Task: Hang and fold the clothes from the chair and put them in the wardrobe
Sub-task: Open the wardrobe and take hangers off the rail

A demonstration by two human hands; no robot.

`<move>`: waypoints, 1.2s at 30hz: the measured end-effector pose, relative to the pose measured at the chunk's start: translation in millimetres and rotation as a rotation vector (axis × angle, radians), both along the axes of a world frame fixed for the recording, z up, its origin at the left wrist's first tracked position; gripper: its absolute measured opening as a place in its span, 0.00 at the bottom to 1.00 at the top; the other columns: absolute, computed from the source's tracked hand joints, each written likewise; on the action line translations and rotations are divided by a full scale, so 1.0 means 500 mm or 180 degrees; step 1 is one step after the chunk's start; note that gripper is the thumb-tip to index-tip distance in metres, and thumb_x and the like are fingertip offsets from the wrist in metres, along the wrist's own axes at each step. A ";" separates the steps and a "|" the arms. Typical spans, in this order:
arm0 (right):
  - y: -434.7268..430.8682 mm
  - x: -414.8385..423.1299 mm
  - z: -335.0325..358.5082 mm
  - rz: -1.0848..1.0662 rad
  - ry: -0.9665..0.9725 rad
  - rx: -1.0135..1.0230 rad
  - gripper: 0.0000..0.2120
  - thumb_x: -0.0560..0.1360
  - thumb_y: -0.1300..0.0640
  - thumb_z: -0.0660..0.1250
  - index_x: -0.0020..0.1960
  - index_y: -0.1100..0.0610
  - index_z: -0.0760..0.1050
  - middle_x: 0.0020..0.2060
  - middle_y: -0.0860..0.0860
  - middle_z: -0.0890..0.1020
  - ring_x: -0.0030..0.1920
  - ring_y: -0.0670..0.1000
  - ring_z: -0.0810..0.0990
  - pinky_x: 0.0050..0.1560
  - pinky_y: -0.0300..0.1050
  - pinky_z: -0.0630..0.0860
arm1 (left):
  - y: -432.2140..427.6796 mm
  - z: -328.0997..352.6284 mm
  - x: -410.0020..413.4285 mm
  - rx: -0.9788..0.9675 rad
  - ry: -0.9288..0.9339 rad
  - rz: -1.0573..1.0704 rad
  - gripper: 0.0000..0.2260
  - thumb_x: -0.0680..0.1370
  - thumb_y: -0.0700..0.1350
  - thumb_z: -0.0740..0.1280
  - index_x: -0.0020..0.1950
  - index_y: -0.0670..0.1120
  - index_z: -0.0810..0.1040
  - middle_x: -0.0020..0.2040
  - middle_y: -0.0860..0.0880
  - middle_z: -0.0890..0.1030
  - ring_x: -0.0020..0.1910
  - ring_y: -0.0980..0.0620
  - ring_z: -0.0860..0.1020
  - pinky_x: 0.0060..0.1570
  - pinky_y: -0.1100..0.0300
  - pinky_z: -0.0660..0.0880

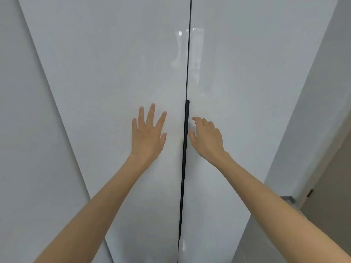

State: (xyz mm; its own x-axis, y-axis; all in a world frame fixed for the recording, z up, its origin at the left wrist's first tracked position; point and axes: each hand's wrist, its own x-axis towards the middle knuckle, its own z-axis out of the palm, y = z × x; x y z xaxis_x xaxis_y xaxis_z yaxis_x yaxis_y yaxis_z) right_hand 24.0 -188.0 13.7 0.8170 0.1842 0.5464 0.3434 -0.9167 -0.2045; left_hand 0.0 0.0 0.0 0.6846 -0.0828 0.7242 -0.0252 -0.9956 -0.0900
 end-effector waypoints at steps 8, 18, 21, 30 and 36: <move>0.028 0.083 -0.024 0.0062 -0.0349 -0.0091 0.11 0.81 0.53 0.58 0.57 0.60 0.67 0.38 0.52 0.74 0.37 0.54 0.71 0.36 0.46 0.63 | 0.022 -0.046 0.089 0.0483 0.0033 0.0424 0.46 0.72 0.60 0.70 0.79 0.53 0.44 0.79 0.43 0.43 0.75 0.30 0.46 0.65 0.29 0.60; 0.031 0.087 -0.035 0.0405 0.0014 0.0308 0.09 0.81 0.57 0.57 0.56 0.61 0.63 0.29 0.47 0.67 0.27 0.48 0.65 0.27 0.44 0.59 | 0.018 -0.044 0.086 0.0522 0.0213 0.0499 0.49 0.70 0.61 0.71 0.79 0.52 0.42 0.79 0.42 0.43 0.74 0.29 0.46 0.62 0.28 0.64; 0.028 0.063 -0.032 0.0284 0.0022 0.0260 0.10 0.81 0.56 0.57 0.58 0.61 0.64 0.29 0.48 0.68 0.29 0.51 0.68 0.29 0.45 0.61 | 0.010 -0.034 0.073 0.0332 0.0397 0.0446 0.50 0.70 0.53 0.75 0.79 0.53 0.41 0.79 0.43 0.40 0.75 0.29 0.44 0.63 0.30 0.64; -0.024 -0.086 -0.036 0.0159 0.0076 0.0297 0.10 0.82 0.54 0.58 0.55 0.61 0.64 0.32 0.51 0.73 0.31 0.55 0.73 0.32 0.51 0.73 | -0.049 -0.018 -0.044 -0.0390 0.1145 -0.0217 0.34 0.81 0.53 0.61 0.78 0.55 0.41 0.79 0.48 0.48 0.77 0.40 0.48 0.70 0.33 0.50; -0.110 -0.193 -0.033 0.0241 0.0254 0.0331 0.11 0.81 0.50 0.60 0.55 0.57 0.65 0.38 0.52 0.78 0.34 0.52 0.77 0.39 0.54 0.80 | -0.127 -0.059 -0.125 -0.0779 0.1834 -0.1218 0.35 0.76 0.56 0.67 0.78 0.58 0.52 0.74 0.49 0.66 0.72 0.46 0.64 0.70 0.42 0.63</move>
State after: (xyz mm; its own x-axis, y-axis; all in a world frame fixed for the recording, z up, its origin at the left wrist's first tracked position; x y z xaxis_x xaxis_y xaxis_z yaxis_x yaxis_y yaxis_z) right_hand -72.7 -242.8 -2.5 0.8446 0.1926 0.4995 0.3895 -0.8613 -0.3264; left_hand -62.4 -63.5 -29.5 0.9180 -0.2744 0.2863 -0.3513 -0.8976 0.2663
